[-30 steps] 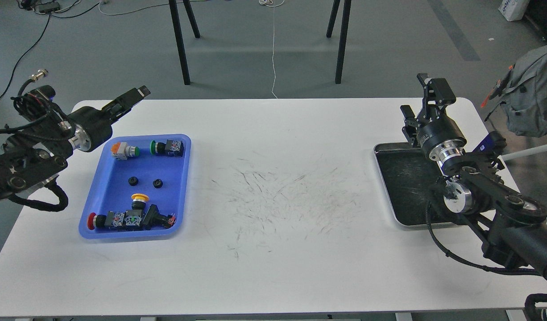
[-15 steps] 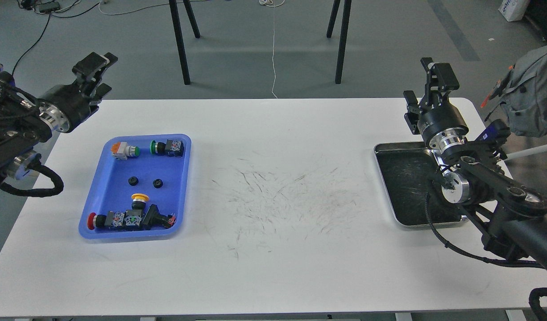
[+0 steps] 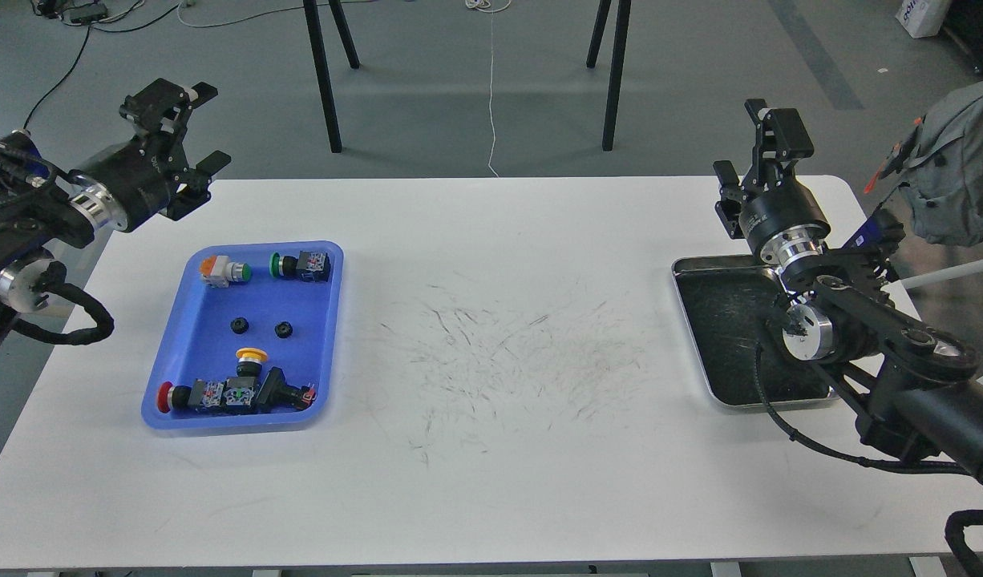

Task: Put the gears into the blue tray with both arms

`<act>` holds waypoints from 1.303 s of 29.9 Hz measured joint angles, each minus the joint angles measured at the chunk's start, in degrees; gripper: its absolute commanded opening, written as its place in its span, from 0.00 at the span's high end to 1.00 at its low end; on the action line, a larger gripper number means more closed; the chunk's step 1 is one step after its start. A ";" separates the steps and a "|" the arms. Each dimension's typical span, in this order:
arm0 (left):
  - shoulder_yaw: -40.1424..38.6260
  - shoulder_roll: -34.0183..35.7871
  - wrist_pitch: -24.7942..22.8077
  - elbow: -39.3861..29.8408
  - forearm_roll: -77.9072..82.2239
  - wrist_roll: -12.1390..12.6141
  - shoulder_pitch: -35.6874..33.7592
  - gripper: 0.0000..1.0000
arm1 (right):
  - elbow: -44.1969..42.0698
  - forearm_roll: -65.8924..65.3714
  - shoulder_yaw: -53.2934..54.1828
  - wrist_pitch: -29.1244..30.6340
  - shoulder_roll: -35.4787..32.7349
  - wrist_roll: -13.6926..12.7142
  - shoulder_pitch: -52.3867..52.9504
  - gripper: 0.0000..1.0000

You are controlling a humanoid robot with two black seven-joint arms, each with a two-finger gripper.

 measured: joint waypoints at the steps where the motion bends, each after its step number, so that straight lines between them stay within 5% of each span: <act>1: -0.24 -0.30 0.00 0.00 -1.03 0.00 0.08 0.00 | 0.31 1.44 0.04 0.68 0.00 0.00 0.00 0.01; 13: -3.23 -2.70 0.00 -1.10 -10.42 0.00 1.81 0.00 | 1.45 7.46 1.09 1.85 1.67 0.00 -0.13 0.01; 22: -4.48 -3.36 0.01 -1.27 -12.33 0.00 2.29 0.00 | 0.94 18.54 1.14 7.98 3.35 -0.14 -0.12 0.01; 28: -4.70 -3.34 0.01 -0.24 -12.96 0.00 2.64 0.00 | 0.41 20.18 0.81 7.06 3.46 -6.07 -0.81 0.01; 39: -7.90 -4.77 0.00 0.15 -14.66 0.02 2.73 0.00 | -0.76 20.22 1.66 6.37 5.74 -6.64 -0.16 0.01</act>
